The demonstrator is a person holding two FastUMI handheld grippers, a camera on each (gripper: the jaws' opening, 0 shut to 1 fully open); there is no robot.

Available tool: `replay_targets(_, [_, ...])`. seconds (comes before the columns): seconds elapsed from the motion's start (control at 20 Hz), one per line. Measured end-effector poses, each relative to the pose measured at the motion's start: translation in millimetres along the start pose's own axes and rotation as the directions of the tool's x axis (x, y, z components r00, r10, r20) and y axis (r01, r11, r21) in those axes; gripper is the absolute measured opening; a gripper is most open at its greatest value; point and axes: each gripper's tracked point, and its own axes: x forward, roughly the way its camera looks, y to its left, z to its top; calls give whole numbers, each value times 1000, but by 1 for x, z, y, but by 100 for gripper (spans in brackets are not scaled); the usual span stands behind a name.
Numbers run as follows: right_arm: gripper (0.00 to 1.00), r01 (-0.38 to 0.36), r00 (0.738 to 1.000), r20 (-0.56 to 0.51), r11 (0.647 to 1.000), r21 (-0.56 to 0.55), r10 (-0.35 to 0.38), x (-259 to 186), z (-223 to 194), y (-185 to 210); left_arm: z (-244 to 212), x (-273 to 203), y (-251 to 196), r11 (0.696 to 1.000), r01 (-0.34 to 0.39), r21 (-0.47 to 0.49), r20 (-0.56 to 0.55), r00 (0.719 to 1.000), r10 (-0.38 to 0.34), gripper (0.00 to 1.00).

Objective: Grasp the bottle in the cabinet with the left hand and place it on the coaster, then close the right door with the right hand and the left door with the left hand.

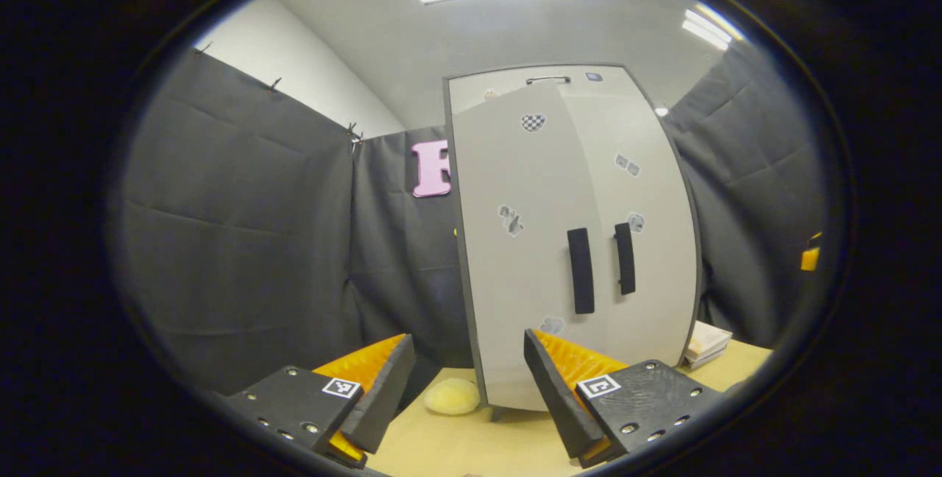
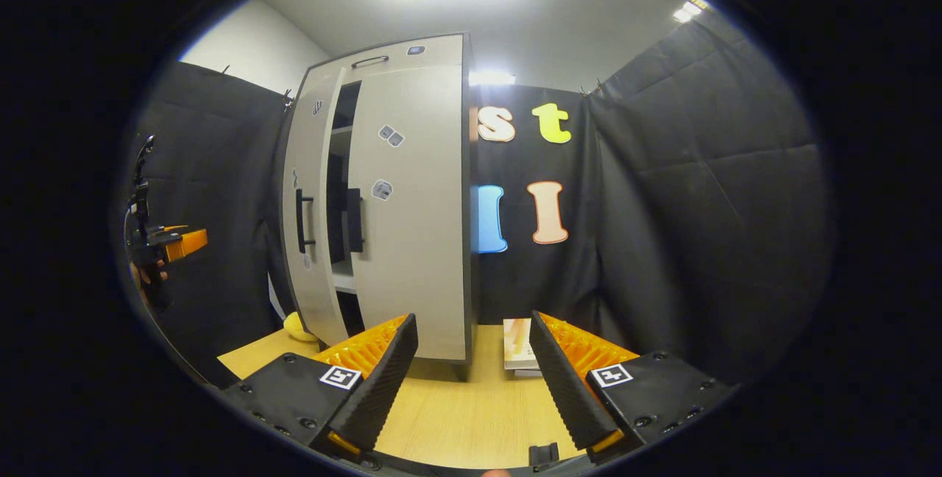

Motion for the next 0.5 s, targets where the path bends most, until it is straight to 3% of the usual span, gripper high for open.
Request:
replay_targets(0.15, [97,3,1000,2,1000,19,-3,-16,2,15,-7,-21,12,1000,7,-17,-20,1000,-7,89])
replay_targets(0.2, [92,12,1000,4,1000,19,-12,-22,3,17,-9,-28,17,1000,6,-20,-22,1000,-6,90])
replay_targets(0.4, [92,21,1000,19,1000,4,-21,-40,8,30,-14,-57,39,1000,-9,8,-24,1000,9,91])
replay_targets(0.45, [97,25,999,22,1000,0,-25,-43,9,33,-15,-65,44,1000,-12,11,-22,1000,12,89])
replay_targets(0.5, [92,24,999,28,1000,2,-24,-47,10,36,-15,-72,48,1000,-14,12,-22,1000,14,89])
